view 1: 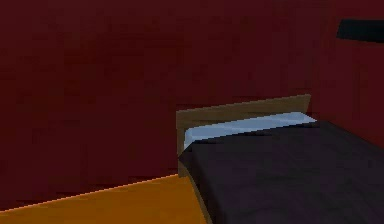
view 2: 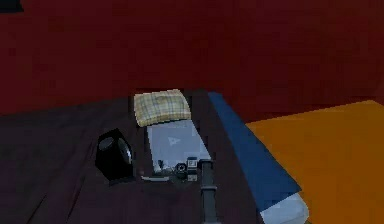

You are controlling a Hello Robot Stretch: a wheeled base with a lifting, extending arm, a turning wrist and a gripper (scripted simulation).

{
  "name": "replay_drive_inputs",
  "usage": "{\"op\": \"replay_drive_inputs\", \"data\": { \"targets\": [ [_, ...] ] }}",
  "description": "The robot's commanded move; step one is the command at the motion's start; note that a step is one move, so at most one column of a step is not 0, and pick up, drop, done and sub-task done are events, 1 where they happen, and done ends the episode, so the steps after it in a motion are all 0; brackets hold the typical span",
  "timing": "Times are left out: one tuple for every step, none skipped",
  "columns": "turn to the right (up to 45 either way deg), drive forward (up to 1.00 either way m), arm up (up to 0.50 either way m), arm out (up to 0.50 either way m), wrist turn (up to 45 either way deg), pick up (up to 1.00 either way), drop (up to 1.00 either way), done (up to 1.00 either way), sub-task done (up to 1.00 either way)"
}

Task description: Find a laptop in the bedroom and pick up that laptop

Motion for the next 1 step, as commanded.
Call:
{"op": "replay_drive_inputs", "data": {
  "targets": [
    [0.0,0.0,0.0,0.0,0.0,0.0,0.0,1.0,0.0]
  ]
}}
